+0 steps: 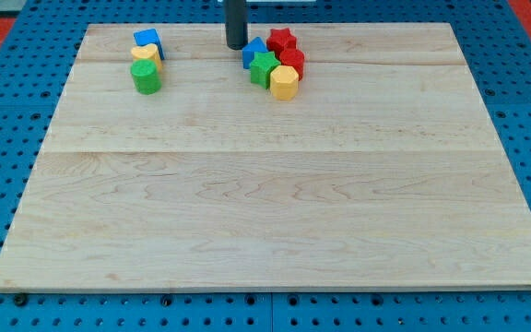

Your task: Move the blue cube diagonal to the blue triangle

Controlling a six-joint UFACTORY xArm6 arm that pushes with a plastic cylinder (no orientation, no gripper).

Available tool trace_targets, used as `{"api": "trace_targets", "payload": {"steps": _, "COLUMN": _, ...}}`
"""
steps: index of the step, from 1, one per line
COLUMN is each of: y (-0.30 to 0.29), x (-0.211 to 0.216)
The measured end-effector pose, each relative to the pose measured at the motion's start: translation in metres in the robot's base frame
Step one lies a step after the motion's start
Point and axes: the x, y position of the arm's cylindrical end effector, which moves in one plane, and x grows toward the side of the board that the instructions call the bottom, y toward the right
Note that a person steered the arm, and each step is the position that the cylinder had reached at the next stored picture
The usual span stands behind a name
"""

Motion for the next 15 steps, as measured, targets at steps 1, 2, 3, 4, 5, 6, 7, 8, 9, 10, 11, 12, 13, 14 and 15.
{"api": "trace_targets", "payload": {"steps": 1, "y": -0.027, "x": -0.024}}
{"api": "trace_targets", "payload": {"steps": 2, "y": -0.055, "x": -0.039}}
{"api": "trace_targets", "payload": {"steps": 3, "y": -0.111, "x": -0.039}}
{"api": "trace_targets", "payload": {"steps": 4, "y": -0.169, "x": -0.039}}
{"api": "trace_targets", "payload": {"steps": 5, "y": -0.192, "x": -0.03}}
{"api": "trace_targets", "payload": {"steps": 6, "y": -0.192, "x": -0.015}}
{"api": "trace_targets", "payload": {"steps": 7, "y": -0.188, "x": -0.004}}
{"api": "trace_targets", "payload": {"steps": 8, "y": -0.167, "x": 0.011}}
{"api": "trace_targets", "payload": {"steps": 9, "y": -0.14, "x": 0.019}}
{"api": "trace_targets", "payload": {"steps": 10, "y": -0.111, "x": 0.023}}
{"api": "trace_targets", "payload": {"steps": 11, "y": -0.091, "x": 0.023}}
{"api": "trace_targets", "payload": {"steps": 12, "y": -0.076, "x": 0.025}}
{"api": "trace_targets", "payload": {"steps": 13, "y": -0.033, "x": 0.025}}
{"api": "trace_targets", "payload": {"steps": 14, "y": 0.002, "x": 0.015}}
{"api": "trace_targets", "payload": {"steps": 15, "y": 0.014, "x": -0.017}}
